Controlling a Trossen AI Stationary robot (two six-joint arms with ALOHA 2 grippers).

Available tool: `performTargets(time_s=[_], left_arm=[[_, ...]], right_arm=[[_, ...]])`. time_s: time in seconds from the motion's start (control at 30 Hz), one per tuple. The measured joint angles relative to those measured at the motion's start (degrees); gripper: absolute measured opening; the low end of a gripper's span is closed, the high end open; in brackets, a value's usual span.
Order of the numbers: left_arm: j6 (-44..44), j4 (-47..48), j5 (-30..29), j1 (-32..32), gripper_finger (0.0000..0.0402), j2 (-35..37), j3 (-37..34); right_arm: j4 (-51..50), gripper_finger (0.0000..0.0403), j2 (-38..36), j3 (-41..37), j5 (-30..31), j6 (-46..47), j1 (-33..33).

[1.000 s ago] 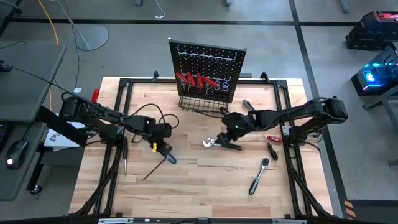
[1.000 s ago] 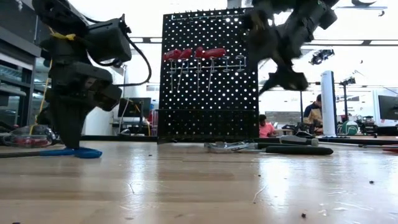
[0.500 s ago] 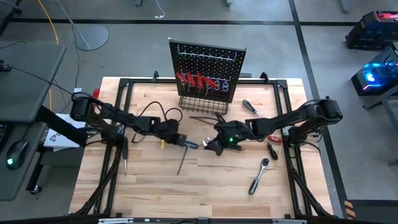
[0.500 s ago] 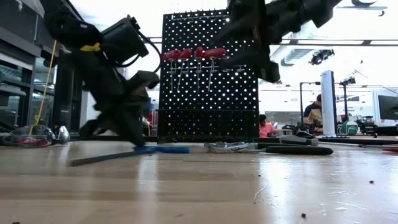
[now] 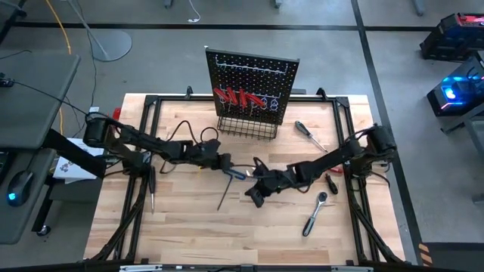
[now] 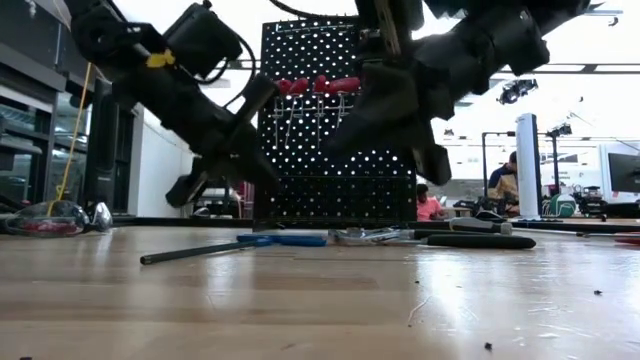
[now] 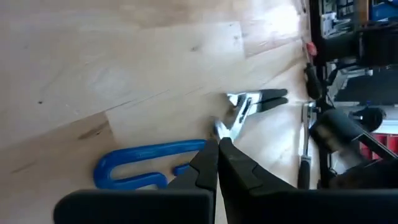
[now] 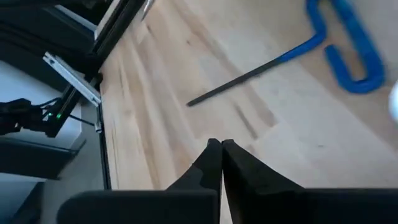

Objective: Hang tools onto peg board
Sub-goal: Hang the blue pick tool on the pegboard

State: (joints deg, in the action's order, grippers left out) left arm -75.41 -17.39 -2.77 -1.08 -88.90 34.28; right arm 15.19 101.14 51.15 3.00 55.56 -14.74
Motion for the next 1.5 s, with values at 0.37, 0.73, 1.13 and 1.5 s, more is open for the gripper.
performTargets(time_s=[0.37,0.73,1.13,1.5], left_arm=[[14.9,32.6,4.0,8.6,0.0,6.1,3.8],[7.0,25.1,3.0,18.1,0.0,-3.5,3.7],[5.0,14.4,2.7,19.8,0.0,-9.2,4.3],[2.4,5.8,-5.6,21.5,0.0,-9.7,4.1]], right_arm=[[-9.3,0.0,7.7,10.1,6.9,3.9,-1.1],[-24.9,0.0,10.0,17.4,6.6,-3.2,8.1],[-24.1,0.0,12.7,17.9,-3.0,-2.8,6.9],[-23.3,0.0,15.7,17.9,9.5,-4.6,9.2]])
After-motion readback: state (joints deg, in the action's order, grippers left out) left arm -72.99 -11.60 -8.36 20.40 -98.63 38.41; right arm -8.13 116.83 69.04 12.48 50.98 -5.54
